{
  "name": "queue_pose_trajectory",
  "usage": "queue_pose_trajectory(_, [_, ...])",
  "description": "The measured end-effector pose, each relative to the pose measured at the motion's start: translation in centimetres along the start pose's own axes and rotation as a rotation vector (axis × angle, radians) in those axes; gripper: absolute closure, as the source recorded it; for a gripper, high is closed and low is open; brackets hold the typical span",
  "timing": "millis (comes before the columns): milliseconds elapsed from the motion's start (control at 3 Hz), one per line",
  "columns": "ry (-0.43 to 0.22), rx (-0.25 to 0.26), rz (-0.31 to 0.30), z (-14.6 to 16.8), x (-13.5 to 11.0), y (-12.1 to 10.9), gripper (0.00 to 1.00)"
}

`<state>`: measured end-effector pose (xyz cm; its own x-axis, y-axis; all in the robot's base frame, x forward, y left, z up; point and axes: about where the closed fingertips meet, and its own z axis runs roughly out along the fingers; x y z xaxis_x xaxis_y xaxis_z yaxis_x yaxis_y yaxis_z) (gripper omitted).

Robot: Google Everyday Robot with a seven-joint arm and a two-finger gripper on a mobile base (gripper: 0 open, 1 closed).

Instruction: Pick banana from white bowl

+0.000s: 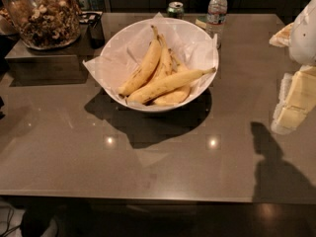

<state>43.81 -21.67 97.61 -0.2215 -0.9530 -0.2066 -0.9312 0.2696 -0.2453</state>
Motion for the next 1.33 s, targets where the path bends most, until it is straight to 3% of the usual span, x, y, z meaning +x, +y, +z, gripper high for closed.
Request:
queue_pose_trajectory(333, [0.0,0.0,0.0,0.0,0.0,0.0,0.0])
queue_pose_trajectory(667, [-0.042,0.009,-0.03,-0.2,-1.2,-0.5,0.0])
queue_pose_trajectory(1333, [-0.146,0.03,-0.214,-0.7,-7.9,-4.0,0.0])
